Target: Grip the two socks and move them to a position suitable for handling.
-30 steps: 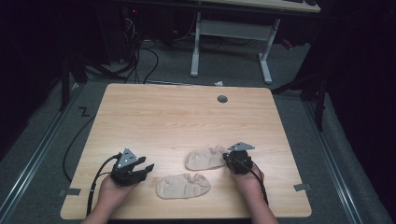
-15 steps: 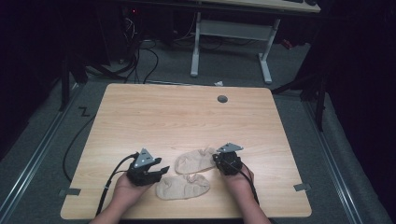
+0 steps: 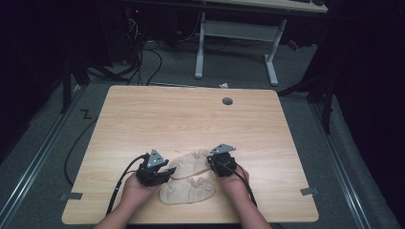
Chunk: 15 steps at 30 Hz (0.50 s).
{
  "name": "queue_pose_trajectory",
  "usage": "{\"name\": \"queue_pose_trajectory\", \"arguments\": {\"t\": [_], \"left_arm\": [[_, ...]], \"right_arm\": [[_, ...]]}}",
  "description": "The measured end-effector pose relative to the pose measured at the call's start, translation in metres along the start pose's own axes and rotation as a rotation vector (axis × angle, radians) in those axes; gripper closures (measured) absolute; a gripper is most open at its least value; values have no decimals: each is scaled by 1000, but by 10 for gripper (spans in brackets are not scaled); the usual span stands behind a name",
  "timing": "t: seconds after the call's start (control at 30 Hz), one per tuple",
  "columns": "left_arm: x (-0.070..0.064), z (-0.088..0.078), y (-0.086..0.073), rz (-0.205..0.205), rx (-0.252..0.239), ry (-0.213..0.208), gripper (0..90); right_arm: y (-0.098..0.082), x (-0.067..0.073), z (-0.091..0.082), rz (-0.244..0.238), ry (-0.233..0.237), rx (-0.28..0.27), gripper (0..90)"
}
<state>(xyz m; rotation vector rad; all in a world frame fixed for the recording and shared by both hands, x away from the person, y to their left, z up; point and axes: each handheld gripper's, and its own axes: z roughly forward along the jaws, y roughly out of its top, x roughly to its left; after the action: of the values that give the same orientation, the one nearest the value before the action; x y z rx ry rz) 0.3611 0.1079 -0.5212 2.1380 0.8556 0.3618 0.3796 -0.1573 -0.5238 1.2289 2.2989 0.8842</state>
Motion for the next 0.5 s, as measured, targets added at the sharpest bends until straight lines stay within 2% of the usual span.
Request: {"name": "queue_pose_trajectory", "arguments": {"t": [0.23,0.33,0.37,0.4,0.43,0.5], "left_arm": [[6,-1,-7,20,33,54,594],[11,-2,-10,-1,43,64,606],[14,-3,-11,-17,41,63,612],[14,-3,-12,-24,39,62,612],[15,-4,-12,-28,39,58,626],[15,-4,-12,-27,39,54,643]], "right_arm": [[4,10,4,-12,23,-4,888],[5,12,4,-23,28,-8,872],[6,13,3,-29,32,-9,809],[6,13,3,-29,32,-9,809],[7,12,-2,-13,16,-45,754],[8,9,-3,-4,12,-58,729]]}}
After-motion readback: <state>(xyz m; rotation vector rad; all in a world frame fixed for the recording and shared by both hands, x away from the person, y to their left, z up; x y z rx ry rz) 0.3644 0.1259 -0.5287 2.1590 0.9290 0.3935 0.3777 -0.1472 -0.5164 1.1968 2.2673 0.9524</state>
